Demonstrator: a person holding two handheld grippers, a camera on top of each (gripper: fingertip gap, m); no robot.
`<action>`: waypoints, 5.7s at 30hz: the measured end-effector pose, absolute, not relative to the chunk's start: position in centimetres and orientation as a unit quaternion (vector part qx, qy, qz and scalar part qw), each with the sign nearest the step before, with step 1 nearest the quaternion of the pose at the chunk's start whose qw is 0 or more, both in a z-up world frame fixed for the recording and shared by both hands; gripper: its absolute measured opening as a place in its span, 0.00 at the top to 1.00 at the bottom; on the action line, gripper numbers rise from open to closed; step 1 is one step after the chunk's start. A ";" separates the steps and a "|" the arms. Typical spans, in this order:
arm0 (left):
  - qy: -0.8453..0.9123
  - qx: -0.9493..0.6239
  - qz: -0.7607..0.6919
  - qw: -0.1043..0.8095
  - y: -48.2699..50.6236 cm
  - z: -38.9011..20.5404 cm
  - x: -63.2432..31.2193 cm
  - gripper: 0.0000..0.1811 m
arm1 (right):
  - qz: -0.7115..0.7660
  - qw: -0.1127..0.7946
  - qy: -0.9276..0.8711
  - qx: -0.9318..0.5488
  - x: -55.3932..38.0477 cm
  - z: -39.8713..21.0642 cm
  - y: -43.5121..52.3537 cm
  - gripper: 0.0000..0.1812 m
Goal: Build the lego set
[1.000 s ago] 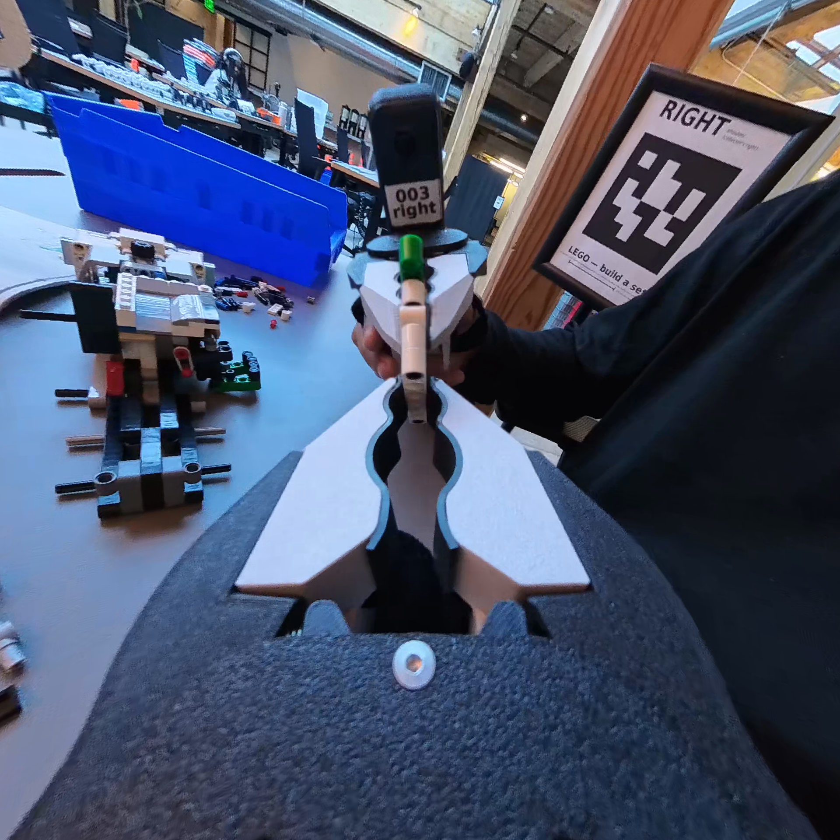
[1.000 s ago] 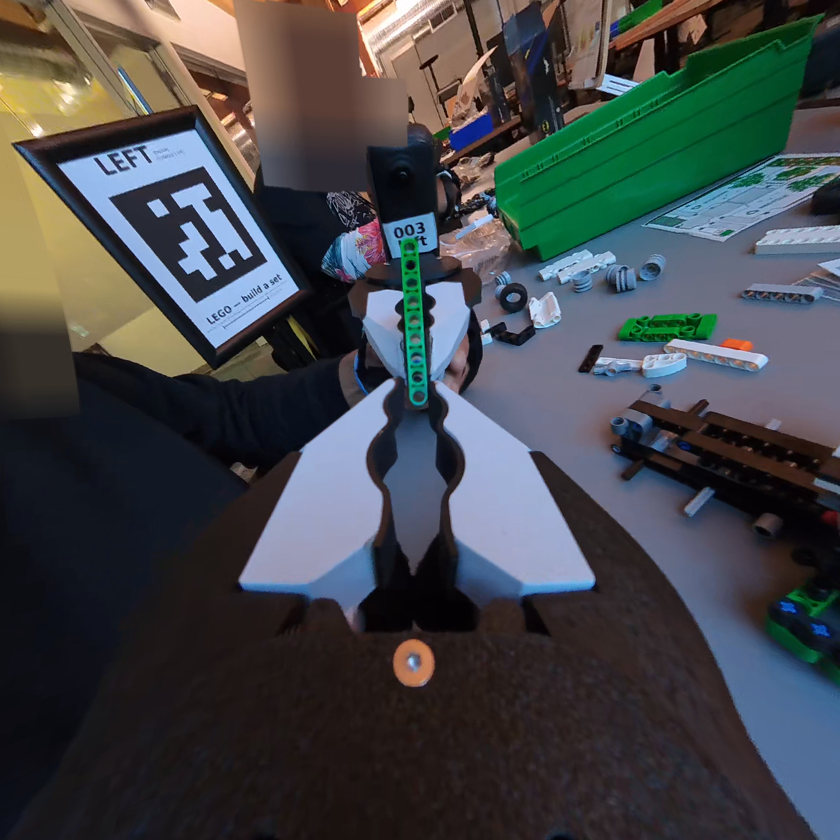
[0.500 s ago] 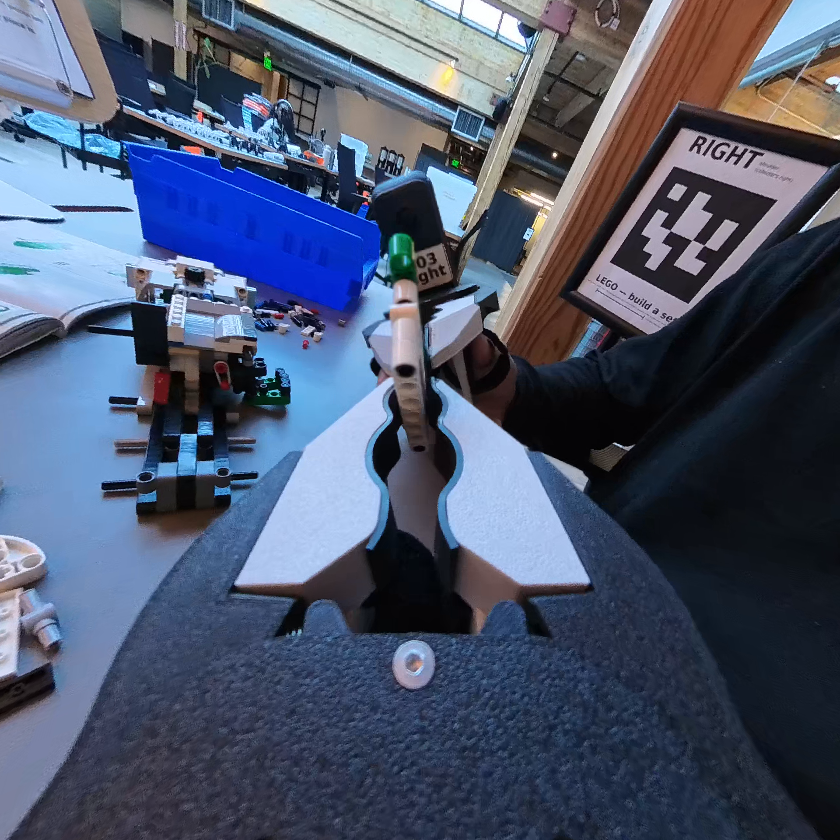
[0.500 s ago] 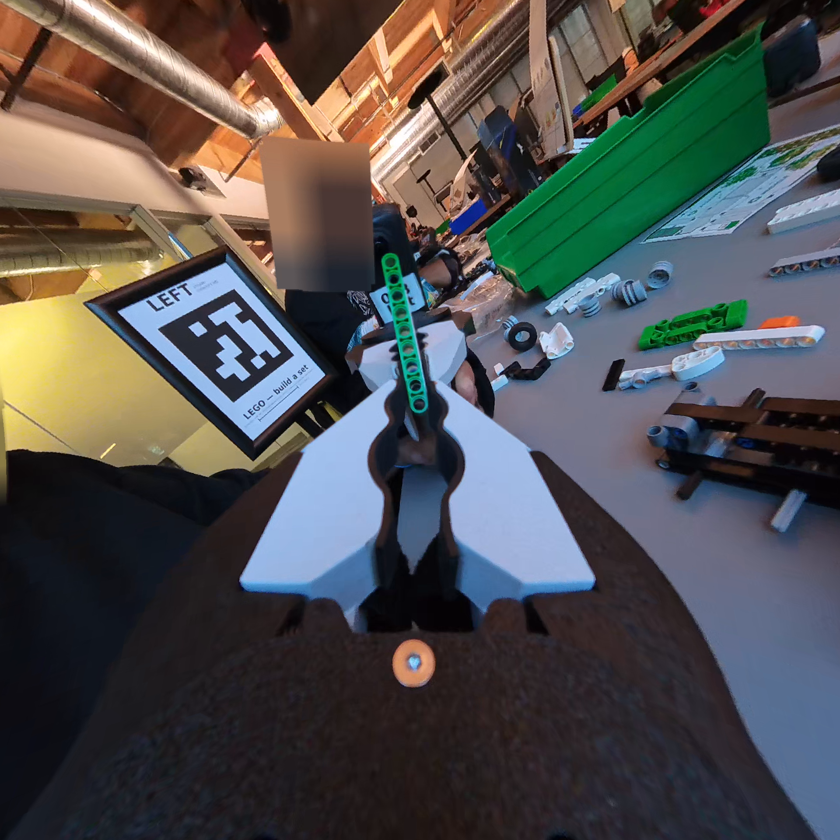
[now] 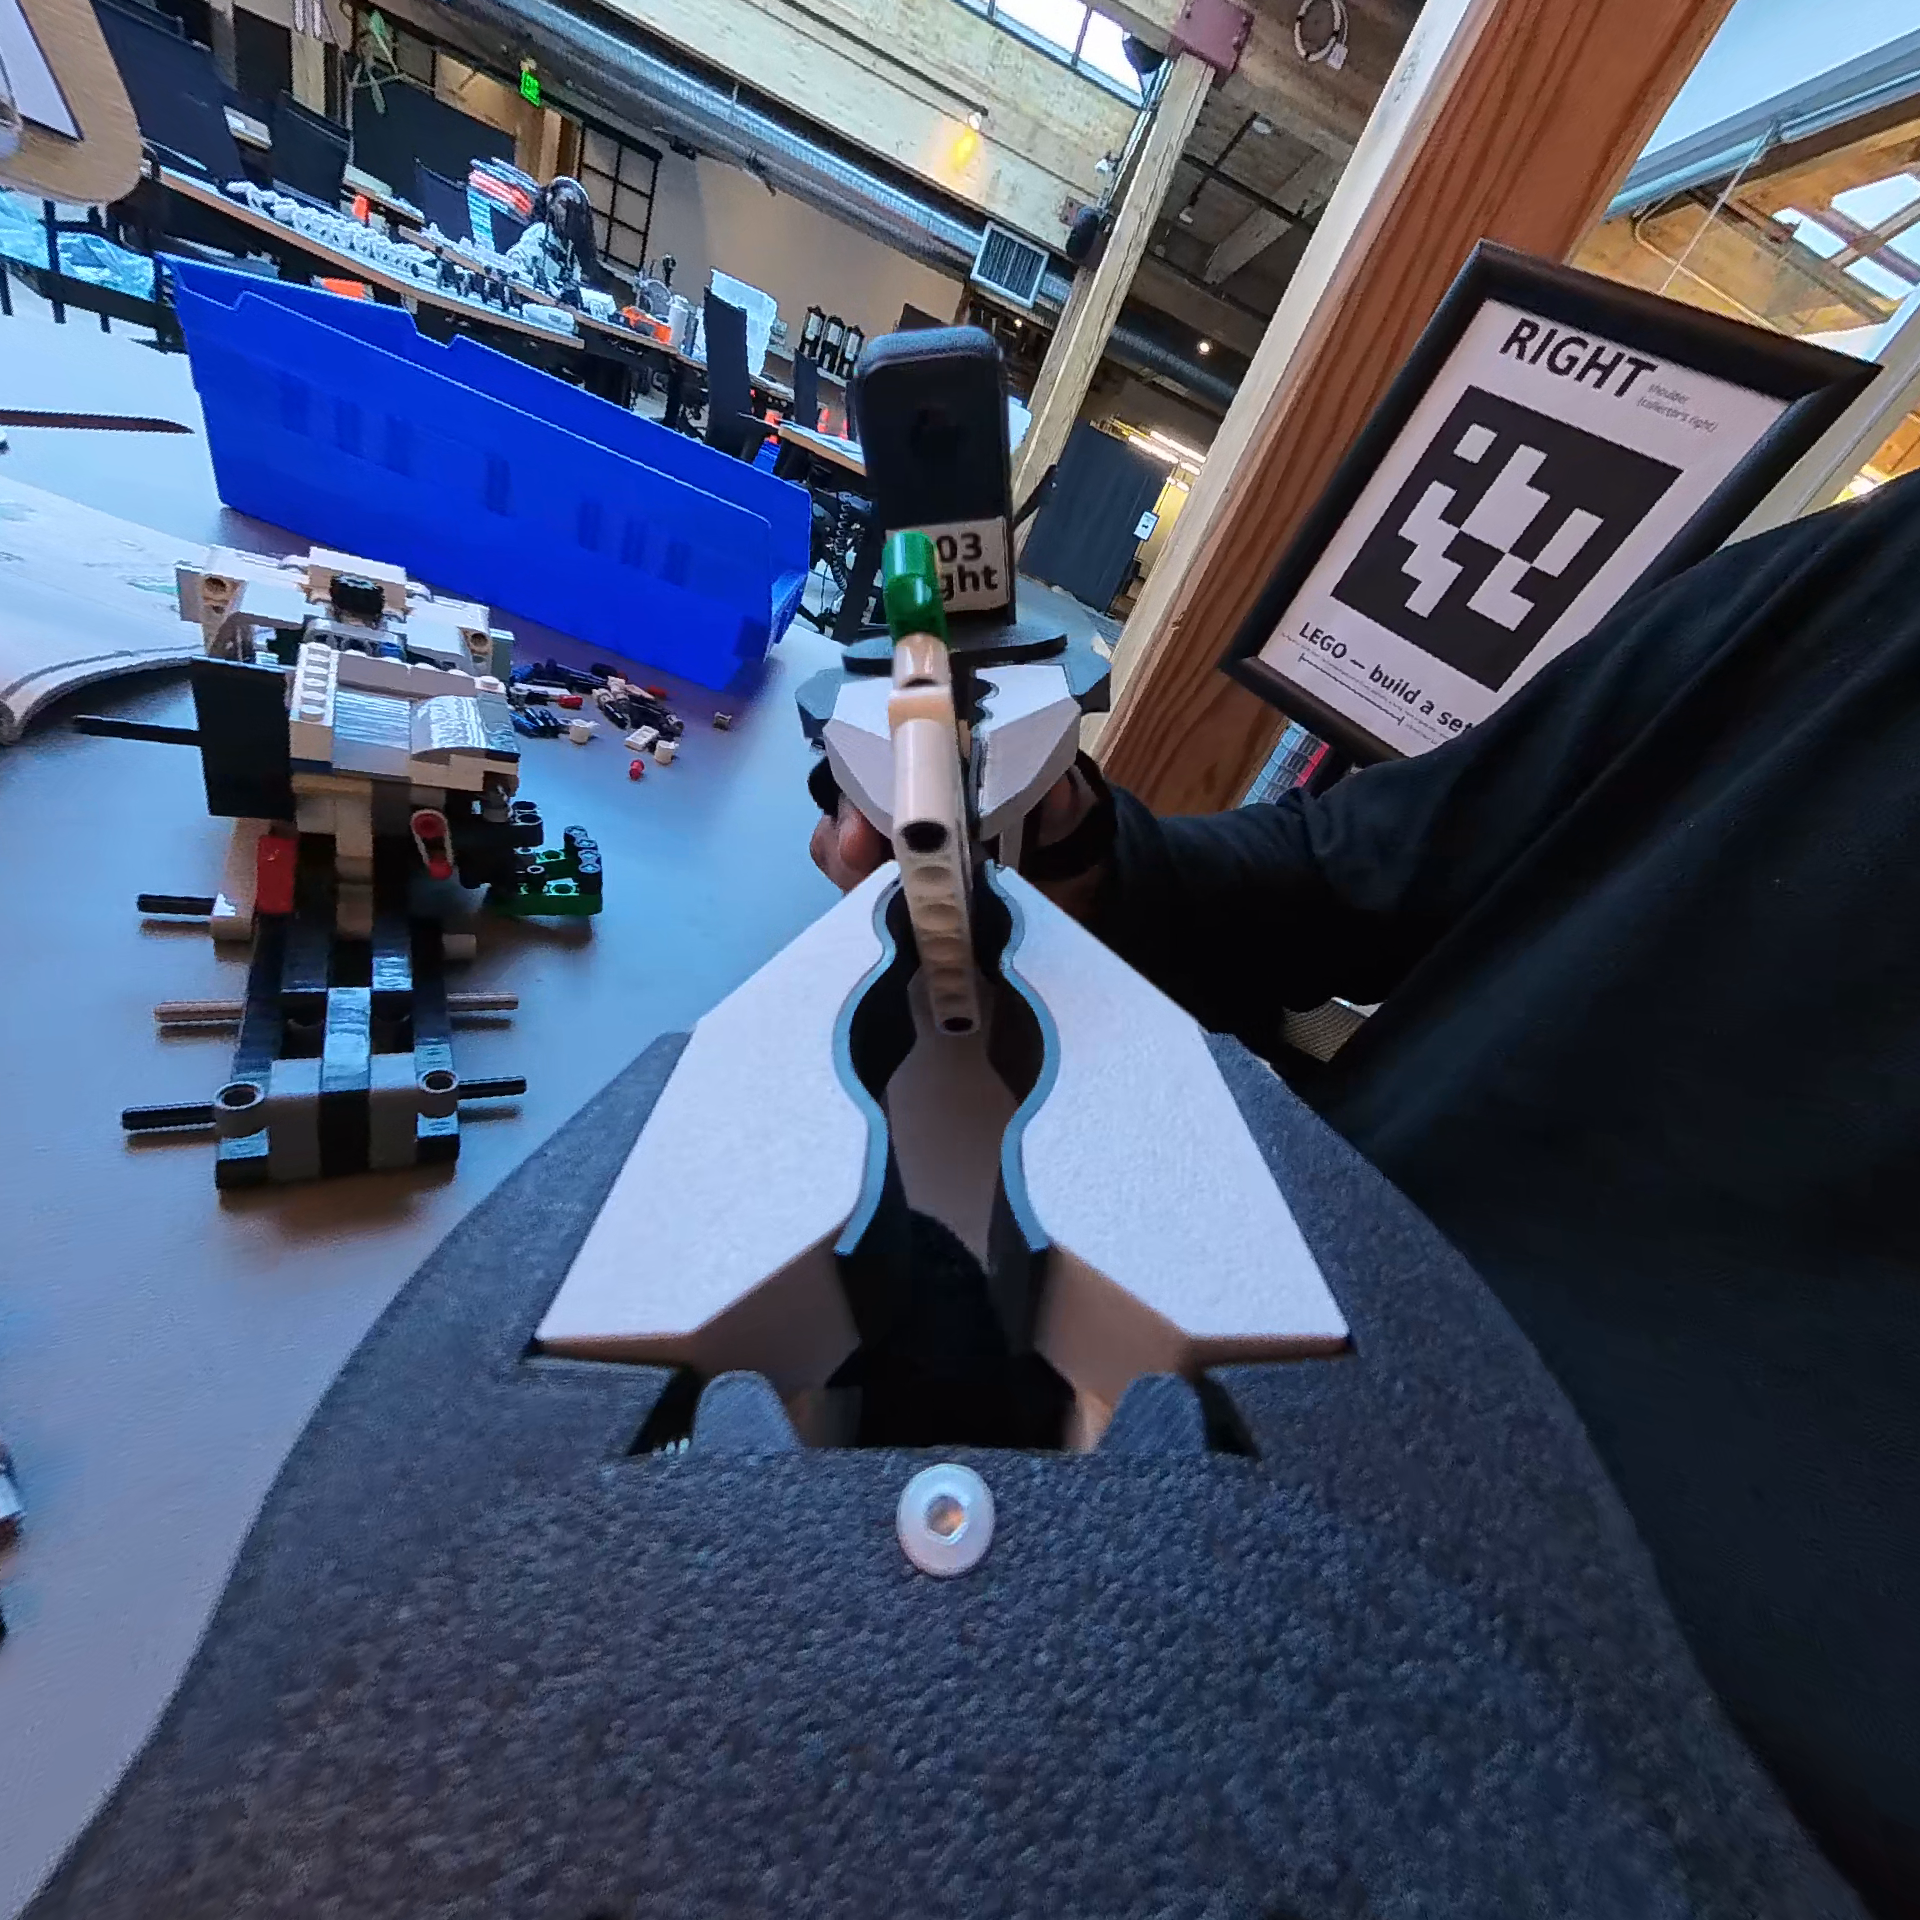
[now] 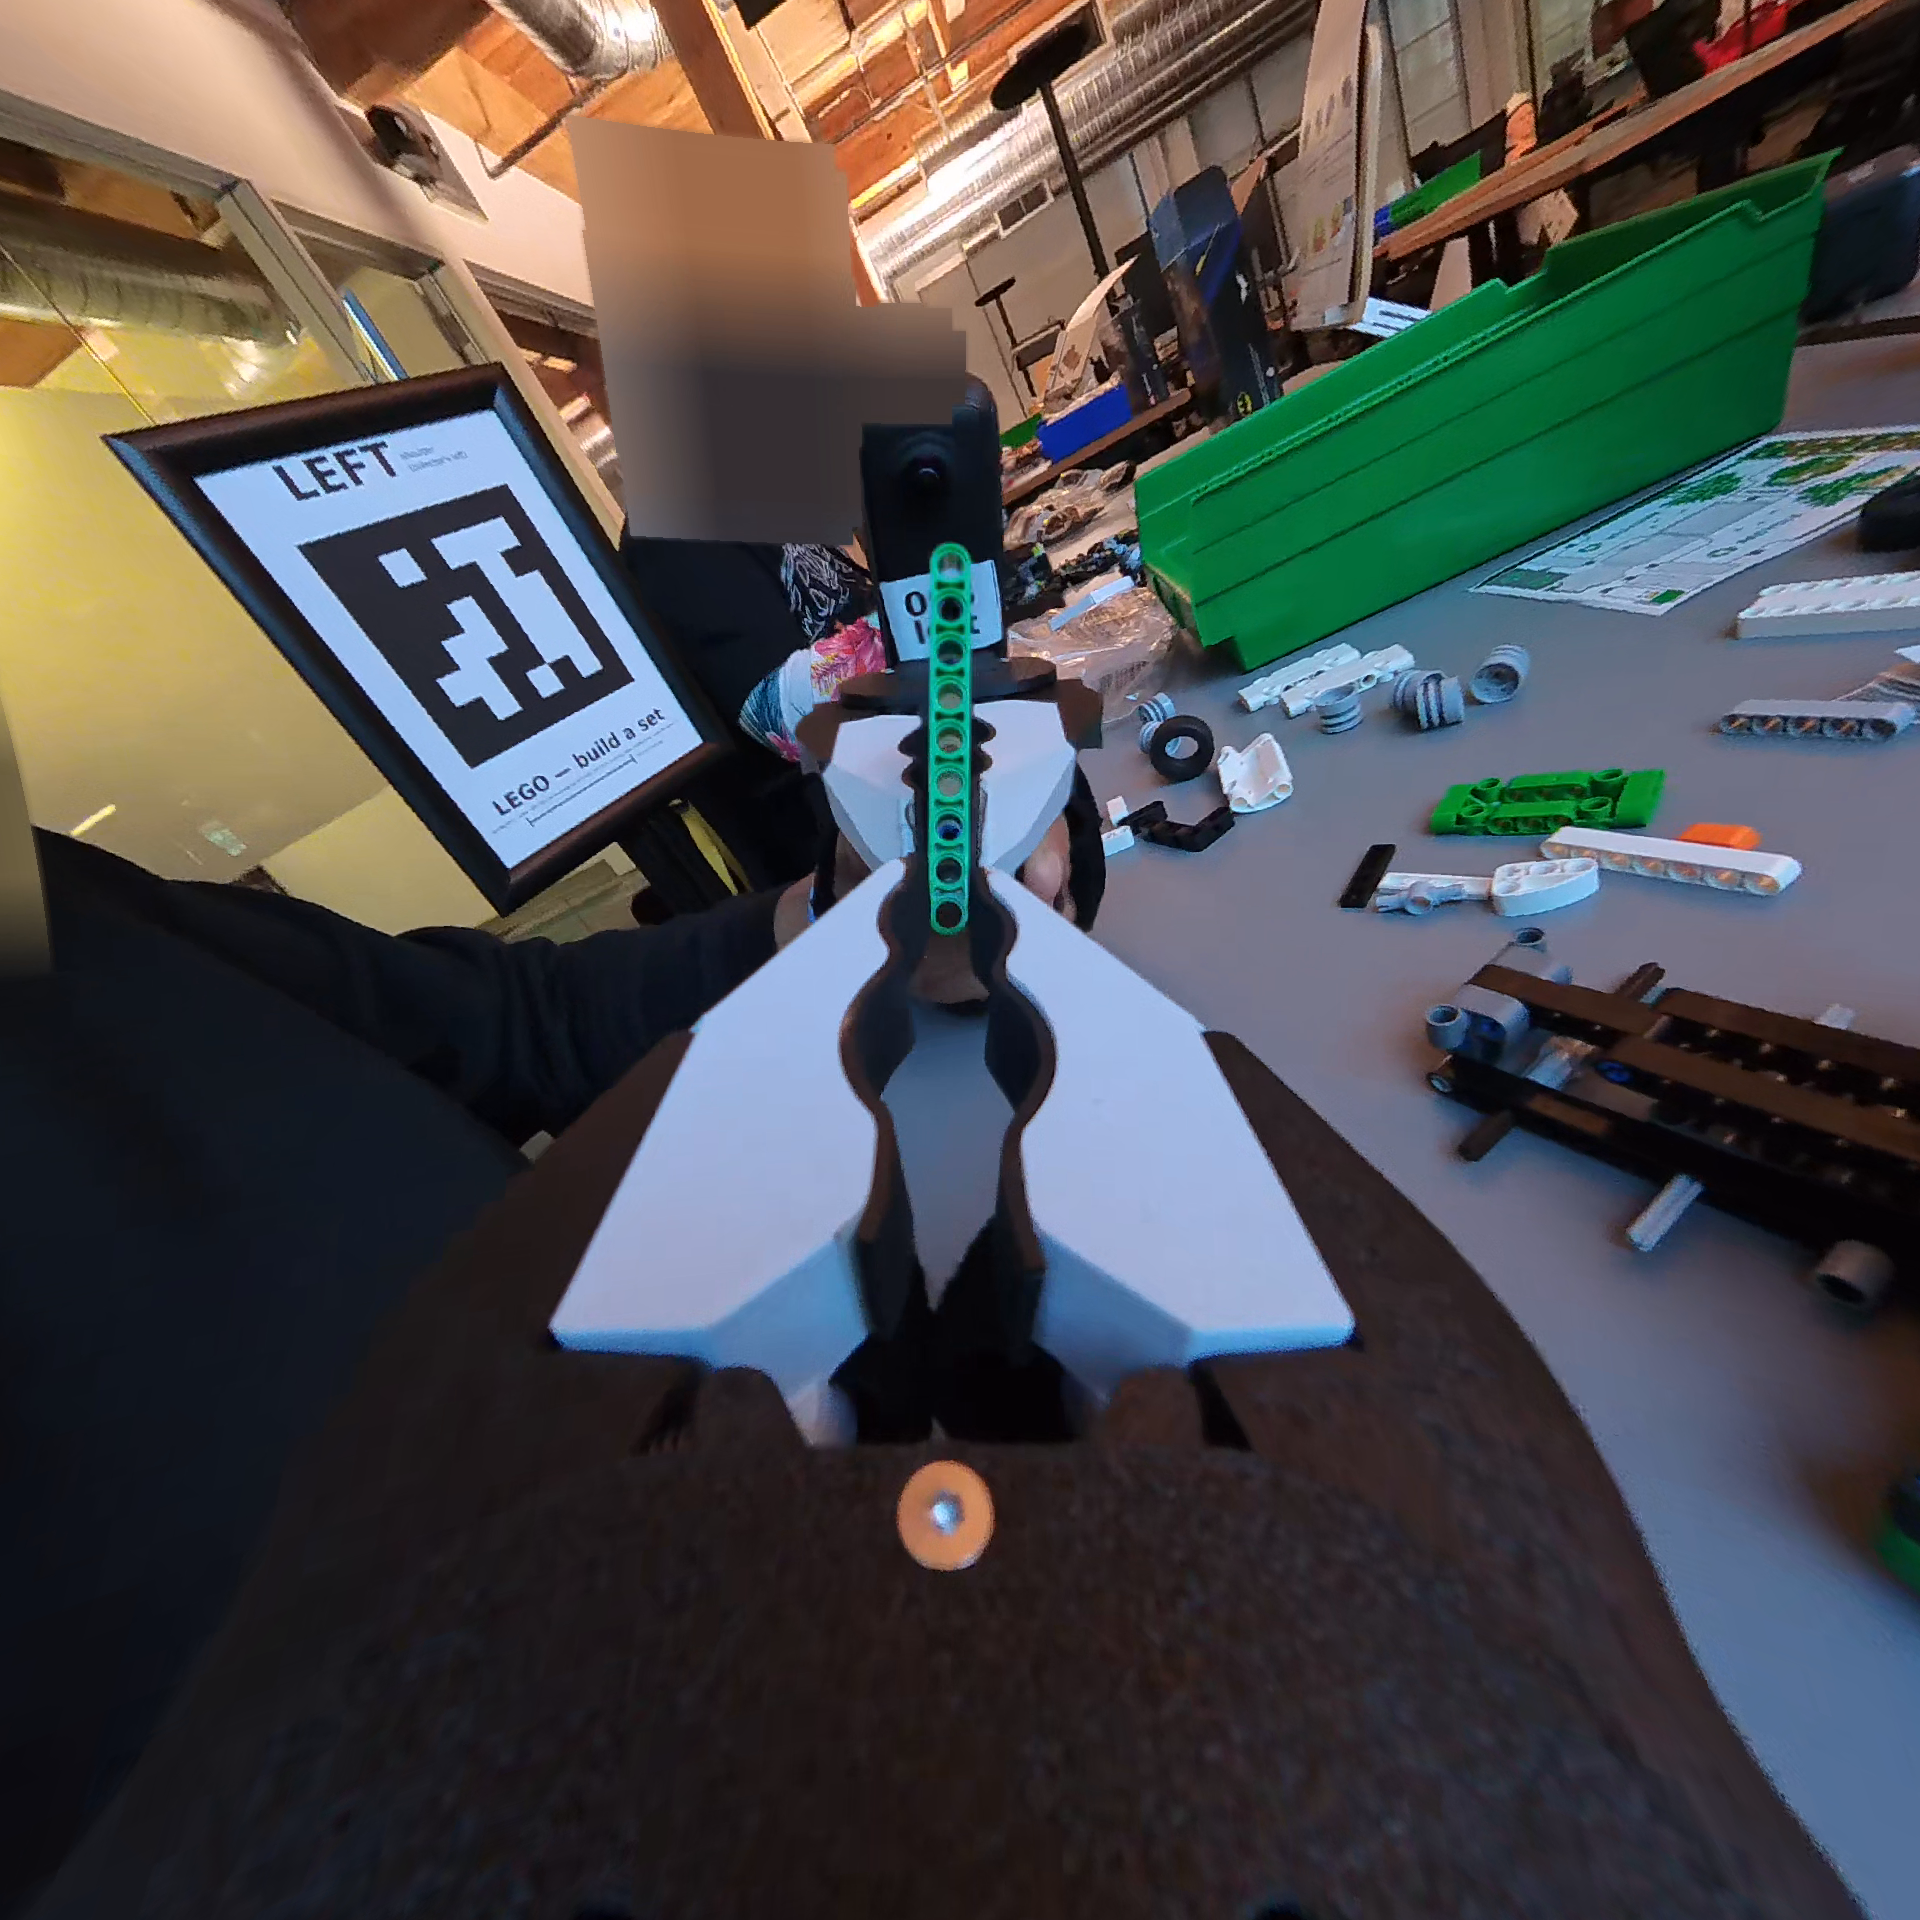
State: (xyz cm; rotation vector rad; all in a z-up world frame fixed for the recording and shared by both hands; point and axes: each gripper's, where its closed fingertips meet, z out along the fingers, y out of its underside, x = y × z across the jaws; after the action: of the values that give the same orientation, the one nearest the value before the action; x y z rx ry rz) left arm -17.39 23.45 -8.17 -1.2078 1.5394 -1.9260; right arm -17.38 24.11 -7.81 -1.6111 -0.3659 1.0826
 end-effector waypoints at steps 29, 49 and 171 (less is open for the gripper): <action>0.460 -0.475 -0.721 0.207 24.5 -7.4 -15.8 0.97 | 0.568 0.513 -0.042 -0.642 -15.9 -7.4 24.8 0.96; 0.383 -0.490 -0.755 0.207 26.2 -6.7 -15.8 0.97 | -0.121 0.565 -0.248 -0.778 -15.5 -9.0 26.7 0.64; 0.437 -0.471 -0.728 0.240 24.1 -6.7 -18.4 0.97 | -0.140 0.520 -0.358 -0.763 -16.8 -10.3 25.7 0.72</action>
State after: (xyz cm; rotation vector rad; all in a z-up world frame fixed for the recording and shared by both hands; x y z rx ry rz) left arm -18.41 24.13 -6.68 -1.2884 1.1953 -1.9920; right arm -16.75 25.65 -10.32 -1.8288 -0.8579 -0.3351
